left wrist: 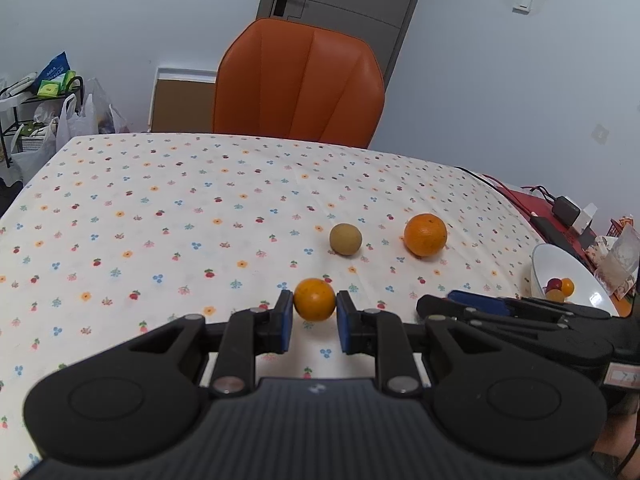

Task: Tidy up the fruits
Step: 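Grasp a small orange fruit with the left tool while the right grasps a dark red jujube, then carry the small orange fruit and jujube in both tools over the plate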

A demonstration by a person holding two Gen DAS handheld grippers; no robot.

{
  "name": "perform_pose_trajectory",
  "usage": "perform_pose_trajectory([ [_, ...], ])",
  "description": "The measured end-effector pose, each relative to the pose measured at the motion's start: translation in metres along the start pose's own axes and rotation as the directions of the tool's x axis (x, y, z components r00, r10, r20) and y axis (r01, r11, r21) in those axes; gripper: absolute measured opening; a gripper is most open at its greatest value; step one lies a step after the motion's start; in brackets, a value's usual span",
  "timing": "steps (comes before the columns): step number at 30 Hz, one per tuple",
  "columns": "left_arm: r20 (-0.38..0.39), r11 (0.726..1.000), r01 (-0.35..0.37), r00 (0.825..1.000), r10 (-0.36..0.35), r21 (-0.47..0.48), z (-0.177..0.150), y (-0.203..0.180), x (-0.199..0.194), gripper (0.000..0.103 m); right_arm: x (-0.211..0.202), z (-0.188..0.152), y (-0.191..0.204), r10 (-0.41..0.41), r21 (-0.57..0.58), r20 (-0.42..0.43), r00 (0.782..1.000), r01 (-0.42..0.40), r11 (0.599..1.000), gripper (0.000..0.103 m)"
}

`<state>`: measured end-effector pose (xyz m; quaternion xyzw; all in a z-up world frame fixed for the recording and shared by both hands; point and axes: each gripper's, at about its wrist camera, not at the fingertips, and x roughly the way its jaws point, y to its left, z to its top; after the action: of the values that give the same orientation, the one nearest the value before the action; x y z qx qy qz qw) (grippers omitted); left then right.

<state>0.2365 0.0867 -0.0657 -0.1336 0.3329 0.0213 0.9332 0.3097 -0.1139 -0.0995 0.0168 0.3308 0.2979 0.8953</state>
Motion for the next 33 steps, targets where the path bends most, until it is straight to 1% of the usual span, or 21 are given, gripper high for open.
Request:
perform_pose_trajectory([
  [1,0.001,1.0,0.0,1.0,0.0,0.002,0.0,-0.001,-0.001,0.021,0.0,0.001,-0.001,0.001,0.006,-0.003,1.0,-0.001,1.0,0.025],
  [3,0.004,1.0,-0.001,1.0,0.001,0.004,0.0,-0.002,-0.003,0.021,-0.001,0.001,-0.003,0.009,0.018,-0.003,1.0,-0.009,1.0,0.024],
  [9,0.011,1.0,0.003,1.0,-0.003,0.016,0.0,-0.009,-0.009,0.021,-0.012,-0.002,-0.005,0.018,0.028,0.016,1.0,-0.018,0.999,0.024],
  [15,0.023,0.999,0.02,1.0,-0.021,0.035,0.002,-0.021,-0.015,0.021,-0.033,-0.001,-0.01,0.018,0.041,0.05,0.999,-0.02,0.999,0.024],
  [24,0.033,0.995,0.07,0.997,-0.073,0.072,0.0,-0.05,-0.02,0.021,-0.068,-0.003,-0.026,-0.012,0.069,0.1,0.995,0.005,0.998,0.024],
  [33,0.029,0.987,0.123,0.992,-0.126,0.105,-0.003,-0.078,-0.019,0.021,-0.096,-0.009,-0.045,-0.056,0.098,0.132,0.99,0.044,0.994,0.024],
])
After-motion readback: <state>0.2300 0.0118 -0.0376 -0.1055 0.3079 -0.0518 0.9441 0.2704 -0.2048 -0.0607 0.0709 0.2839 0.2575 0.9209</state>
